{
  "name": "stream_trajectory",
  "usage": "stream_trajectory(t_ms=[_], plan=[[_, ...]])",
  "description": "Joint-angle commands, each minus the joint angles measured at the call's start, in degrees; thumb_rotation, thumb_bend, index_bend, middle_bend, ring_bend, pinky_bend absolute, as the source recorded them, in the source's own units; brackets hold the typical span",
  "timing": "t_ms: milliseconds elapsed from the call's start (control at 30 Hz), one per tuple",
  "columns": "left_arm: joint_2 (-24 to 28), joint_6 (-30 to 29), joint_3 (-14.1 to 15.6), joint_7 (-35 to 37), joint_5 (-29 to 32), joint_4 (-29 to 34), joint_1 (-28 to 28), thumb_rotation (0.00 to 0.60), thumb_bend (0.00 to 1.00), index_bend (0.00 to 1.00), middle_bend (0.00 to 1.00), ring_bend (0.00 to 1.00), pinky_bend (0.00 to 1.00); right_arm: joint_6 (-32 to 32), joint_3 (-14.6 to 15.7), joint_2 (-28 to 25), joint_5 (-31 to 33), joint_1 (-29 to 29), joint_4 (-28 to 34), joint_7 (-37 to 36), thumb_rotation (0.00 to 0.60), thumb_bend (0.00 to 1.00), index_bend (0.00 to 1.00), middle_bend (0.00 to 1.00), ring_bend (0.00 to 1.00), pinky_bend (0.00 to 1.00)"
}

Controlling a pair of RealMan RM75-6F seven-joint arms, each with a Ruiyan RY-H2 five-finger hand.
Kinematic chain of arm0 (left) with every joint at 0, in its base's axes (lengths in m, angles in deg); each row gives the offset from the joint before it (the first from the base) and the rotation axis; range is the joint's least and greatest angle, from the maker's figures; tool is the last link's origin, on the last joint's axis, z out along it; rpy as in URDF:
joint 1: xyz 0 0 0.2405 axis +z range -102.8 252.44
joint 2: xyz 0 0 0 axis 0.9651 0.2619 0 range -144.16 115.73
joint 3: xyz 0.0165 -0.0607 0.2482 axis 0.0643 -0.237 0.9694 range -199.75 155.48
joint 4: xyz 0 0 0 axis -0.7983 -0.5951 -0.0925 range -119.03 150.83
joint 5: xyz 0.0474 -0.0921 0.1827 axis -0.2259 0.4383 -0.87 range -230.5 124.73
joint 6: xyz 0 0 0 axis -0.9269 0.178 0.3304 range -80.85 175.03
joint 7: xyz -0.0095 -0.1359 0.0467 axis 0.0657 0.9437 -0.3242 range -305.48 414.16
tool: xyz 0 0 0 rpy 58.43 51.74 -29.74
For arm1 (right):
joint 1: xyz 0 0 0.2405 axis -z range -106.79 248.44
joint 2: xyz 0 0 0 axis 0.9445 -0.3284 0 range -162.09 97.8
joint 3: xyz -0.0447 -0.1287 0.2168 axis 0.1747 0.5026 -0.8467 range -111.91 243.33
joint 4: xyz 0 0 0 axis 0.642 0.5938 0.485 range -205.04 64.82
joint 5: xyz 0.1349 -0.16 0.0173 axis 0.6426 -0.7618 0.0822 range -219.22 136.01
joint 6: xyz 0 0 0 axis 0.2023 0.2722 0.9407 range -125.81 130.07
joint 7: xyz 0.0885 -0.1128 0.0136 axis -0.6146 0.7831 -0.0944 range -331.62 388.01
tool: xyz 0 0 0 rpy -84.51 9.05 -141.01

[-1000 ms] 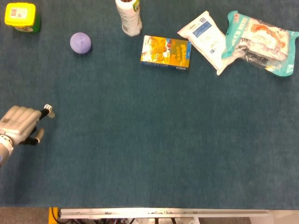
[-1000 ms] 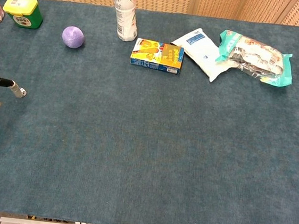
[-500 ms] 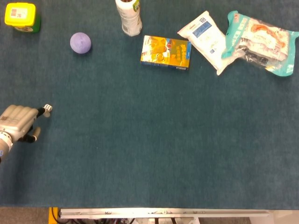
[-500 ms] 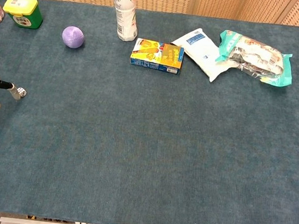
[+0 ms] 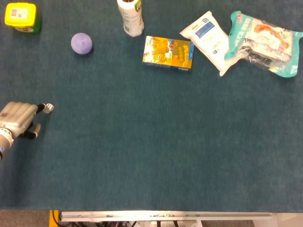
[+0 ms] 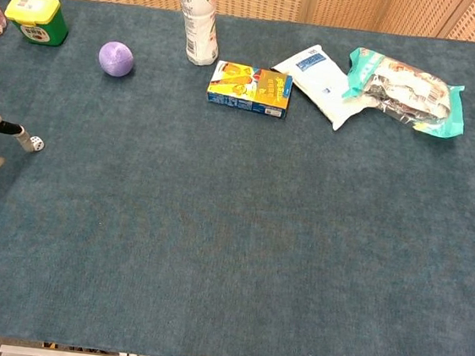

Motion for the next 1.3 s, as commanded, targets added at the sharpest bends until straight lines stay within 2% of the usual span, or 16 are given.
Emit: stream_trajectory(t_ms=[33,333,700,1300], plan=[[0.0,0.1,-0.1,0.2,0.0,-0.1,-0.3,0.6,0.55,0.24,1.0,1.0,1.0,-0.1,0.0,0.0,0.1,0.1,0.0,-0.1,0.6,0.41,0.2,0.35,0.33,0.39],[0.1,-0.7,-0.6,-0.6,0.4,0.5,-1.7,0.6,0.55,0.21,1.0,1.0,1.0,-0.2,0.0,0.1,0.3,0.4,-0.5,-0.7,0.6,0.41,0.2,0.35,0.33,0.39],[0.6,-1.1,1.0,-2.5,2.7,1.8,-1.8,0.6,0.55,0.21,1.0,1.0,1.0,0.0,-0.1,0.2,0.4,0.4,-1.1,-1.3,0.6,0.41,0.2,0.35,0.33,0.39],[-1.5,0.1,0.0,-1.9,5.2,-1.5,-4.1,0.6,0.55,0.21,1.0,1.0,1.0,-0.3,0.0,0.3,0.9,1.1,-1.5,-1.9,0.6,0.41,0.21,0.35,0.33,0.39]])
